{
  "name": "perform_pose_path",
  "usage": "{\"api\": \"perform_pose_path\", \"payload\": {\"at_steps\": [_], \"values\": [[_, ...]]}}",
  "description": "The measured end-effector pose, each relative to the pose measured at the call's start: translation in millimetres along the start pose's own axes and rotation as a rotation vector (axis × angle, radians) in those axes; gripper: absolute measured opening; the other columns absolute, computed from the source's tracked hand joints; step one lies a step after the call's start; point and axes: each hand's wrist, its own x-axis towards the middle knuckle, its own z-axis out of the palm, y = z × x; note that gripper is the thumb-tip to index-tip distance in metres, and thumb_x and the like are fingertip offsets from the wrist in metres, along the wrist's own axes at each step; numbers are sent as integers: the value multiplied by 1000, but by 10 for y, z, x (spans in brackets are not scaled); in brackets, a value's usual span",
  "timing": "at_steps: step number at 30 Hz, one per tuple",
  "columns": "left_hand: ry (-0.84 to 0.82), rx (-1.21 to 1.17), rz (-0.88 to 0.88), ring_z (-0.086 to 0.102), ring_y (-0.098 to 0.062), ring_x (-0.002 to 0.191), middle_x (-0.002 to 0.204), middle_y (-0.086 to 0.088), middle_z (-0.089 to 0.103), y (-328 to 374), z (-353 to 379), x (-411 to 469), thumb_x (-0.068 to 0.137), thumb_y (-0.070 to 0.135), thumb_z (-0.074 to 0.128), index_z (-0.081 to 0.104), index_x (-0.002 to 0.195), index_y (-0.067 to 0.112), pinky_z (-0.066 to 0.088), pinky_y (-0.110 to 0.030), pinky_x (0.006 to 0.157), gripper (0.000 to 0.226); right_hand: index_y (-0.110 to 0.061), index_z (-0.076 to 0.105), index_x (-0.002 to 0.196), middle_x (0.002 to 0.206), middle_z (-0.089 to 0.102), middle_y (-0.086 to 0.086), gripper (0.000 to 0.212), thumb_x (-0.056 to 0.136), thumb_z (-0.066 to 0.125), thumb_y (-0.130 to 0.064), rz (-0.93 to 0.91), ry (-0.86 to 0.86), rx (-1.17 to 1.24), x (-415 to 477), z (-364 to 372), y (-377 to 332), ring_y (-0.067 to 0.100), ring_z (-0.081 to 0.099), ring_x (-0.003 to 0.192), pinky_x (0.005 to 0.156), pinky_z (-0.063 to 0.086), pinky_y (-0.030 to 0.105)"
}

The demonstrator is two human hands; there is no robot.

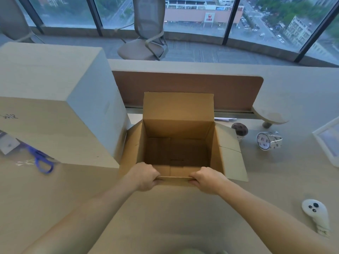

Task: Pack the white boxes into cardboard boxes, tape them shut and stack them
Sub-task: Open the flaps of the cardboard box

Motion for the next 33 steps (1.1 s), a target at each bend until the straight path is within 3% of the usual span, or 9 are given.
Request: {"api": "perform_pose_path", "payload": {"at_steps": [4,7,10,12,15,20,23,27,33], "values": [[8,4,29,65,-21,77,88,1,71,-32,15,-26,102,56,34,69,95,22,57,-37,75,50,-18,70,100,75,56,-6,34,98,52,-47,26,-85,-38,-14,-79,-60,11,53,64,55,42,22],[-43,-33,37,64,-21,81,93,1,70,-33,-14,-50,100,59,38,67,98,21,57,-40,76,47,-23,71,96,86,68,-6,50,87,53,-69,7,-177,2,144,-440,-75,14,64,78,68,55,30],[-52,-138,60,63,-20,92,103,3,69,-46,-52,-55,89,77,39,65,108,24,56,-38,80,62,-28,63,126,120,66,-5,56,90,49,-68,-9,68,79,453,-857,1,16,62,107,89,54,36],[18,-299,21,55,-17,118,127,4,63,-85,-90,-57,87,81,35,60,129,25,49,-37,100,74,-25,50,140,140,54,0,56,94,52,-57,22,304,-55,718,-1070,92,23,53,125,99,50,41],[271,-329,-160,28,-19,144,152,2,42,-203,-123,-21,96,65,39,44,147,25,29,-42,120,65,-18,40,147,152,40,7,62,95,57,-47,116,350,-167,1075,-1227,230,29,40,137,107,41,45],[248,-488,-545,-5,-27,153,165,3,-11,-256,46,41,95,65,41,6,159,31,17,-50,122,80,-18,42,143,151,35,10,64,90,65,-47,111,459,-245,1395,-1167,342,32,36,137,104,43,45],[377,-758,-651,9,-25,153,164,8,-9,-224,110,84,100,45,49,0,158,31,24,-44,121,77,-18,48,138,144,46,11,59,88,69,-42,86,550,-332,1438,-1041,390,32,43,132,102,44,44],[289,-929,-680,25,-21,150,166,5,15,-215,110,70,104,11,44,-4,160,28,24,-29,116,75,-12,59,125,125,62,14,37,90,69,-21,55,666,-418,1392,-939,402,32,58,114,91,51,43],[305,-951,-681,28,-19,149,164,8,21,-63,197,-57,105,9,43,-1,159,31,27,-28,116,74,-8,62,119,110,66,12,28,91,63,-10,-10,607,-380,1268,-814,327,28,61,101,85,52,38]]}}
